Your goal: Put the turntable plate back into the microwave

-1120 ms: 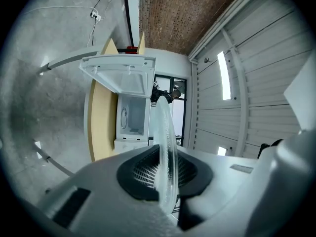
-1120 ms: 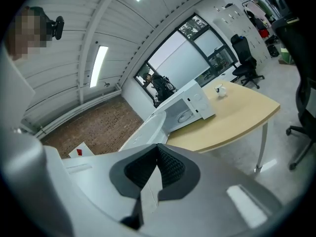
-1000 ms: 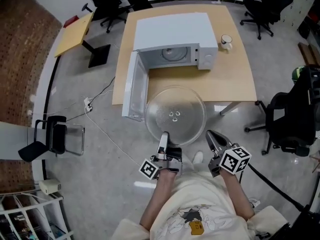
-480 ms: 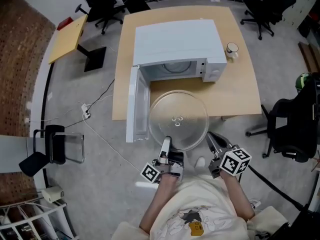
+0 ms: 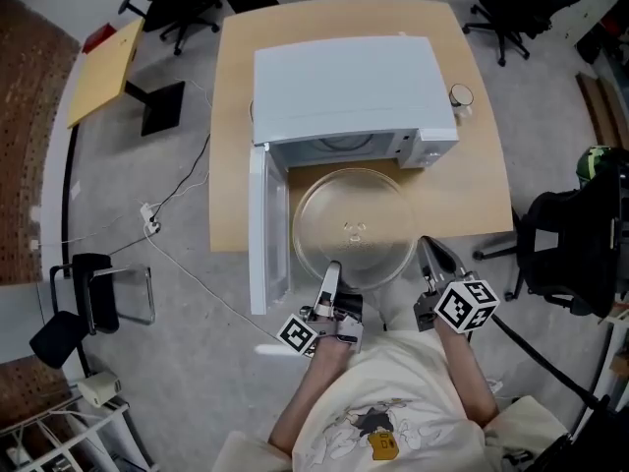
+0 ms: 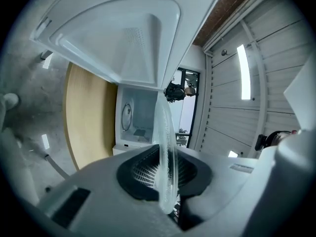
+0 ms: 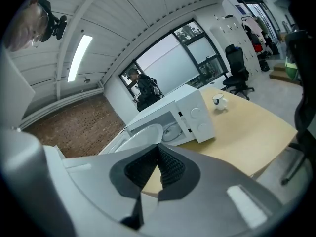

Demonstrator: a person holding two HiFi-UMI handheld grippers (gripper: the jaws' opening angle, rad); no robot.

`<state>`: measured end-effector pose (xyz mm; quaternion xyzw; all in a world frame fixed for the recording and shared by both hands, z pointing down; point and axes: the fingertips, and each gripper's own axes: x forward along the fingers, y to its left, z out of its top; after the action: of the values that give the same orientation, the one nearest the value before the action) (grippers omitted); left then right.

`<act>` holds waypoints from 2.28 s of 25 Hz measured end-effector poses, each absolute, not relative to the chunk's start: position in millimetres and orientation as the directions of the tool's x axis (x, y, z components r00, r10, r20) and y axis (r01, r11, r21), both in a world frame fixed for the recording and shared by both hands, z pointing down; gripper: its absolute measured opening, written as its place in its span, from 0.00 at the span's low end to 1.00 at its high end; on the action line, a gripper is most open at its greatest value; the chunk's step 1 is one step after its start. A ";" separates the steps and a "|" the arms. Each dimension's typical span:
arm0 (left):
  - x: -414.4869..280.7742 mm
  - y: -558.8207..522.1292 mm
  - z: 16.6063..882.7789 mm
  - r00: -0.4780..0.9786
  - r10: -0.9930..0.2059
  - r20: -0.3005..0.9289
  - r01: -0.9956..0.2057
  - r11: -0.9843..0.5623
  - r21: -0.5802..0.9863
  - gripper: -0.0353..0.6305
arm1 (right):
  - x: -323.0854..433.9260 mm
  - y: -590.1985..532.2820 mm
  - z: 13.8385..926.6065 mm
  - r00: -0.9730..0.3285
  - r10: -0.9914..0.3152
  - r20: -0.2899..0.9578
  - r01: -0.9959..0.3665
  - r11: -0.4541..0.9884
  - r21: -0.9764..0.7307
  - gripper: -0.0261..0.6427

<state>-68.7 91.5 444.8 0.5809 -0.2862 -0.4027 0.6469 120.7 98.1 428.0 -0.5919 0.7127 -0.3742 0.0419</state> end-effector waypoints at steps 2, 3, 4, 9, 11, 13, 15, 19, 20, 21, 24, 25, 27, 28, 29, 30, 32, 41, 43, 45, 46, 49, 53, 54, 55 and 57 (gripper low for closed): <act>-64.1 84.2 452.3 0.508 -0.858 -0.073 0.182 0.024 0.983 0.09 | 125.3 89.4 434.7 -0.301 -0.865 0.401 -0.813 0.013 -0.583 0.05; -61.8 78.2 453.9 0.504 -0.861 -0.066 0.181 0.031 0.983 0.09 | 126.5 83.8 437.3 -0.308 -0.859 0.409 -0.813 0.014 -0.582 0.05; -59.4 73.3 455.1 0.496 -0.866 -0.060 0.183 0.037 0.982 0.10 | 127.3 79.2 438.5 -0.317 -0.853 0.415 -0.814 0.019 -0.581 0.05; -49.8 52.0 470.4 0.443 -0.896 -0.035 0.198 0.059 0.978 0.10 | 128.7 63.9 438.5 -0.359 -0.835 0.418 -0.808 0.054 -0.586 0.05; -46.0 41.7 480.8 0.419 -0.908 -0.024 0.191 0.062 0.980 0.10 | 131.7 62.1 437.4 -0.373 -0.828 0.418 -0.803 0.063 -0.592 0.05; -44.8 28.3 494.4 0.395 -0.919 -0.013 0.173 0.060 0.983 0.10 | 133.4 61.6 437.5 -0.390 -0.820 0.419 -0.800 0.076 -0.596 0.05; -44.7 11.4 506.6 0.370 -0.929 -0.009 0.156 0.053 0.986 0.10 | 133.2 62.1 437.9 -0.407 -0.811 0.420 -0.798 0.092 -0.596 0.05; -37.5 -24.3 525.3 0.341 -0.940 -0.015 0.135 0.034 0.990 0.10 | 133.2 68.8 441.7 -0.437 -0.787 0.436 -0.794 0.109 -0.598 0.05; -35.1 -33.6 529.4 0.336 -0.942 -0.017 0.131 0.029 0.991 0.10 | 132.7 70.4 442.9 -0.444 -0.781 0.439 -0.793 0.115 -0.598 0.05; -33.2 -42.7 533.5 0.328 -0.945 -0.017 0.131 0.028 0.991 0.10 | 132.3 71.8 444.2 -0.451 -0.775 0.442 -0.792 0.120 -0.599 0.05; -32.5 -68.3 546.4 0.282 -0.959 -0.011 0.138 0.029 0.990 0.10 | 132.3 75.3 450.4 -0.463 -0.760 0.455 -0.789 0.121 -0.602 0.05; -32.4 -77.4 549.5 0.269 -0.963 -0.010 0.137 0.028 0.990 0.10 | 132.2 76.0 452.7 -0.466 -0.755 0.461 -0.789 0.119 -0.603 0.05; -30.5 -95.4 553.6 0.257 -0.966 -0.010 0.130 0.024 0.991 0.10 | 130.4 77.7 456.4 -0.472 -0.745 0.471 -0.788 0.116 -0.605 0.05; -28.8 -103.7 555.4 0.255 -0.967 -0.011 0.125 0.022 0.992 0.10 | 129.1 78.5 458.0 -0.475 -0.740 0.477 -0.788 0.116 -0.605 0.05; -26.7 -111.3 557.5 0.255 -0.967 -0.010 0.121 0.021 0.992 0.10 | 127.6 79.1 459.8 -0.479 -0.734 0.482 -0.788 0.117 -0.605 0.05; -24.5 -118.2 559.8 0.254 -0.967 -0.010 0.116 0.021 0.993 0.10 | 125.9 79.3 461.7 -0.484 -0.728 0.486 -0.787 0.119 -0.605 0.05; -20.2 -130.5 563.9 0.251 -0.968 -0.015 0.115 0.015 0.993 0.10 | 121.2 77.9 465.5 -0.493 -0.719 0.490 -0.787 0.128 -0.603 0.05; -13.7 -163.5 577.8 0.234 -0.972 -0.013 0.137 0.019 0.990 0.10 | 96.5 43.8 473.2 -0.516 -0.710 0.479 -0.798 0.195 -0.571 0.05; -14.3 -167.1 579.6 0.233 -0.972 -0.012 0.138 0.021 0.990 0.10 | 94.4 33.7 476.8 -0.505 -0.718 0.480 -0.807 0.196 -0.557 0.05; -15.4 -169.0 581.8 0.231 -0.973 -0.011 0.139 0.022 0.990 0.10 | 93.6 21.7 477.4 -0.489 -0.732 0.475 -0.817 0.193 -0.543 0.05; -15.6 -169.7 583.3 0.232 -0.973 -0.010 0.137 0.022 0.990 0.10 | 93.5 15.5 476.8 -0.480 -0.740 0.471 -0.823 0.194 -0.534 0.05; -13.2 -172.3 586.6 0.234 -0.972 -0.009 0.140 0.025 0.990 0.10 | 94.3 -4.2 476.2 -0.464 -0.757 0.460 -0.835 0.199 -0.513 0.05; -16.9 -172.1 591.1 0.236 -0.972 -0.001 0.143 0.034 0.989 0.10 | 88.2 -24.9 483.6 -0.460 -0.762 0.456 -0.834 0.195 -0.515 0.05; -17.9 -173.7 592.0 0.238 -0.971 -0.004 0.138 0.030 0.990 0.09 | 87.4 -30.8 486.6 -0.460 -0.761 0.458 -0.835 0.194 -0.516 0.05; -17.5 -176.1 592.5 0.241 -0.970 -0.009 0.134 0.024 0.991 0.09 | 87.6 -37.4 489.7 -0.458 -0.760 0.461 -0.837 0.193 -0.513 0.05; -15.9 -180.7 594.1 0.248 -0.969 -0.013 0.125 0.019 0.992 0.09 | 89.1 -50.4 495.5 -0.455 -0.757 0.468 -0.841 0.193 -0.505 0.05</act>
<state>-15.9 -180.7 594.1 0.5250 -0.4017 -0.4635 0.5900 89.1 -50.4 495.5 -0.5189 0.7702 -0.3665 -0.0572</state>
